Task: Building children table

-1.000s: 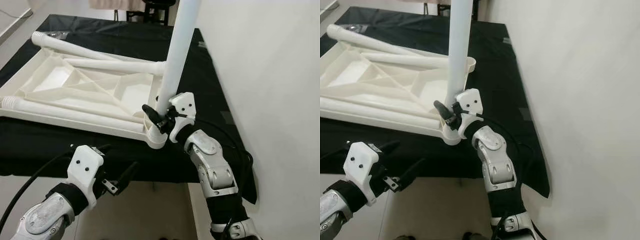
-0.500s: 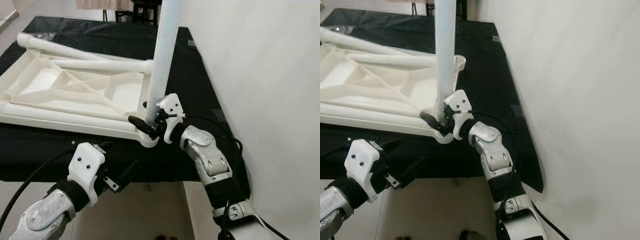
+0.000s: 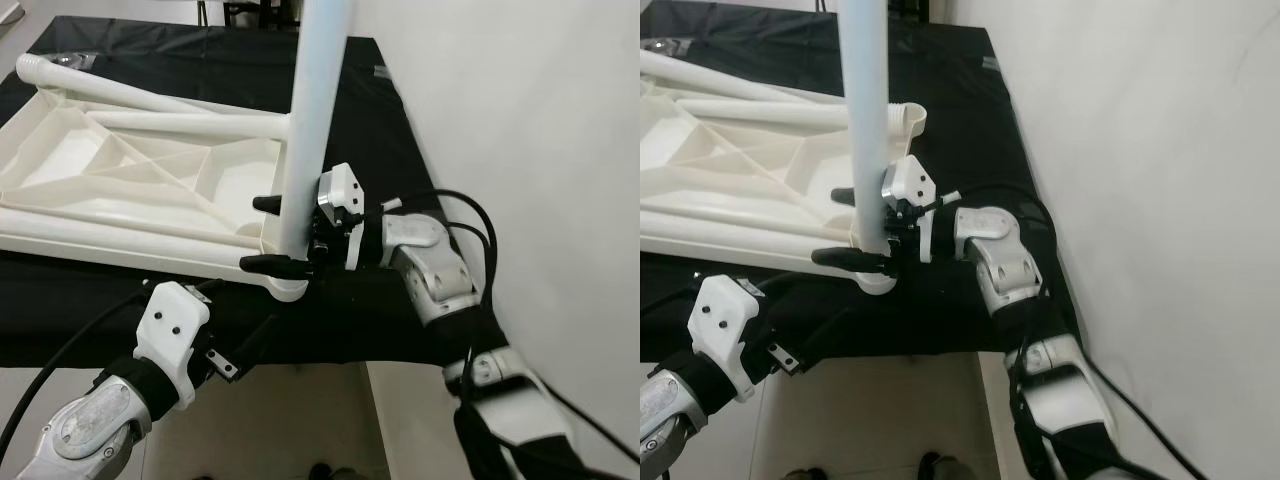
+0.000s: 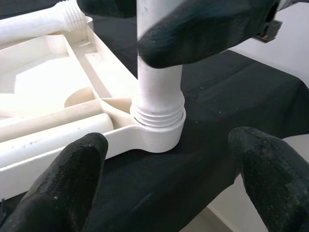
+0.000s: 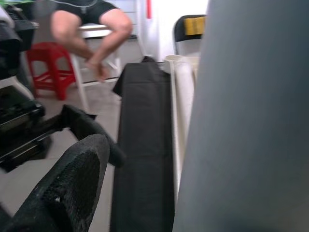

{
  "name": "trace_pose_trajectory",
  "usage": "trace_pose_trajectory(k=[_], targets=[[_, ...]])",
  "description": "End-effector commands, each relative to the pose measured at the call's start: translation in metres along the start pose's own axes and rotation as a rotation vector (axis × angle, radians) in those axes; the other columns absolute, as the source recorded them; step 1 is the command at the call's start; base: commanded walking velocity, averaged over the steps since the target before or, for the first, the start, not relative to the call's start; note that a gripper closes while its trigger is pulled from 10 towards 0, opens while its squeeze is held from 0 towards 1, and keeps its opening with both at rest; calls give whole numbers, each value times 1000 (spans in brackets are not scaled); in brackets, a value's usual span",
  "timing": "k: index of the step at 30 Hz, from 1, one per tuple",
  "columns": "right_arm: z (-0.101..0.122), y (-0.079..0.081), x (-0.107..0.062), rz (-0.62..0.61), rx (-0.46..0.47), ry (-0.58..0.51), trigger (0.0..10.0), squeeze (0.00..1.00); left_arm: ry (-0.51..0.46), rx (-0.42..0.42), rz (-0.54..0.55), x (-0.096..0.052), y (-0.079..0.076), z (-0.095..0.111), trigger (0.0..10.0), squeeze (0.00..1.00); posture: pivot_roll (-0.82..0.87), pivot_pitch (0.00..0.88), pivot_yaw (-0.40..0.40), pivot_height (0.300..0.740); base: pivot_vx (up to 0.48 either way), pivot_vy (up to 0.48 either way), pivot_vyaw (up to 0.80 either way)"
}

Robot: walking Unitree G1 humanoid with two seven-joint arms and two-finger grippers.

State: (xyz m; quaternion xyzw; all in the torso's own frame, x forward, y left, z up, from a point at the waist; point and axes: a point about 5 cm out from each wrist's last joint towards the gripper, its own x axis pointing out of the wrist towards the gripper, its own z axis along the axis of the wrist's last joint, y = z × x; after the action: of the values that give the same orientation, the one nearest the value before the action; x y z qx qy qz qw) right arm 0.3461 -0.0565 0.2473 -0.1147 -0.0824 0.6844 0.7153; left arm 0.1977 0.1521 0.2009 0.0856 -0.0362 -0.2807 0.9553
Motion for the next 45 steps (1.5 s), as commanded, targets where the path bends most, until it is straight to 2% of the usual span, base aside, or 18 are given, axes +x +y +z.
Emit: trace_pose_trajectory(k=[1,3,4,5,6,17,22,25,26,28,29,31,37,38,41,42,43,45], targets=[[-2,3,5,66,5,4,10000,0,10,-13,-7,-1,-2,-3,10000,0,160,206,-147,740,0,0,0],[-1,0,4,78,12,7,10000,0,11,-13,-8,-1,-2,-3,10000,0,168,206,-142,740,0,0,0],[-1,-2,3,90,16,17,3529,0,13,-13,-10,-2,-3,-3,10000,0,173,210,-142,740,0,0,0],[-1,-4,2,97,18,23,3529,0,14,-12,-11,-2,-3,-3,10000,0,173,210,-142,740,0,0,0],[-1,-6,1,101,25,26,0,0,15,-12,-12,-2,-3,-3,10000,0,178,211,-143,740,0,0,0],[-9,-14,-8,77,32,71,0,0,18,-10,-4,-3,-3,-2,10000,0,173,218,-145,740,0,0,0],[-42,-20,-25,-292,71,185,0,0,17,-5,5,-5,-2,-1,10000,0,171,226,-163,740,0,0,0],[-50,-19,-29,-359,89,210,0,0,18,-4,8,-5,-2,-2,10000,0,173,224,-166,740,0,0,0],[-71,-16,-32,-596,166,292,0,0,23,0,10,-7,-1,-2,10000,0,189,221,-167,740,0,0,0],[-71,-16,-32,-596,166,292,0,0,23,0,10,-7,-1,-2,10000,0,189,221,-167,740,0,0,0],[-95,6,-35,-798,265,370,0,0,25,4,11,-8,0,-1,10000,0,195,232,-157,740,0,0,0],[-108,56,-14,-889,403,407,0,0,29,11,14,-10,3,0,10000,0,185,226,-139,740,0,0,0],[-104,41,-8,-876,331,388,0,0,24,16,5,-7,4,0,10000,0,192,209,-143,740,0,0,0],[-103,34,-8,-885,312,389,10000,0,21,17,4,-6,4,1,10000,0,192,209,-142,740,0,0,0],[-93,18,-5,-895,279,335,10000,0,19,21,14,-7,6,0,10000,0,193,199,-140,740,0,0,0],[-87,12,-3,-889,270,285,10000,824,19,22,17,-7,6,0,10000,0,191,195,-138,740,0,0,0],[-78,9,-2,-903,261,254,10000,1000,18,22,17,-6,6,0,10000,0,191,195,-138,740,0,0,0],[-62,1,0,-899,244,164,10000,1000,16,21,12,-5,5,0,10000,0,190,192,-138,740,0,0,0]])
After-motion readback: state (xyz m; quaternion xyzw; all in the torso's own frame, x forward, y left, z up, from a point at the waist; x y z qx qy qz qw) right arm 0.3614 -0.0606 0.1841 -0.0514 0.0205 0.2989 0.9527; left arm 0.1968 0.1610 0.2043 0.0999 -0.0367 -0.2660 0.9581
